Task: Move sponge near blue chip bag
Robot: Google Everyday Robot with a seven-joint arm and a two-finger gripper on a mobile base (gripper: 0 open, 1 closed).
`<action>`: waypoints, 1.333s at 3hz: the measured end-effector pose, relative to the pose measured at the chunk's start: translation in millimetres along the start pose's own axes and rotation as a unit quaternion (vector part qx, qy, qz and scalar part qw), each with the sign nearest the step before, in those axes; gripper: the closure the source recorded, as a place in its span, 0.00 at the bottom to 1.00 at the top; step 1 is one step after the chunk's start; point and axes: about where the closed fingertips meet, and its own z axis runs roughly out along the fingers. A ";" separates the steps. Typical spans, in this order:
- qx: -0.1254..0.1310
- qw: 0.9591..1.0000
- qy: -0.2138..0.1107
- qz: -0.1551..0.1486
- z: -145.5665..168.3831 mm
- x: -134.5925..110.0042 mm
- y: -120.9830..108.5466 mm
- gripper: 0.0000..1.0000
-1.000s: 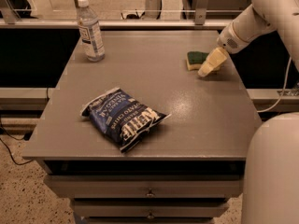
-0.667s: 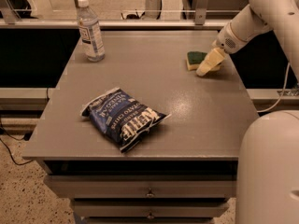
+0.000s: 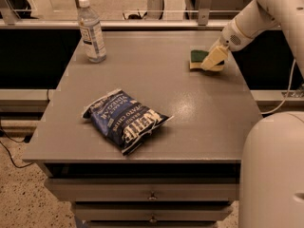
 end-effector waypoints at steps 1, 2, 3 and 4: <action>-0.008 1.000 -0.013 -0.021 -16.8 -11.1 14.5 0.86; -0.011 0.998 -0.020 -0.051 -38.4 -17.4 32.4 1.00; -0.006 0.996 -0.010 -0.089 -53.0 -14.5 53.5 1.00; -0.010 0.992 0.008 -0.126 -54.3 0.5 77.9 1.00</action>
Offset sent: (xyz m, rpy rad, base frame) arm -0.0738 0.0185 0.0671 -0.0108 -0.0918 0.1681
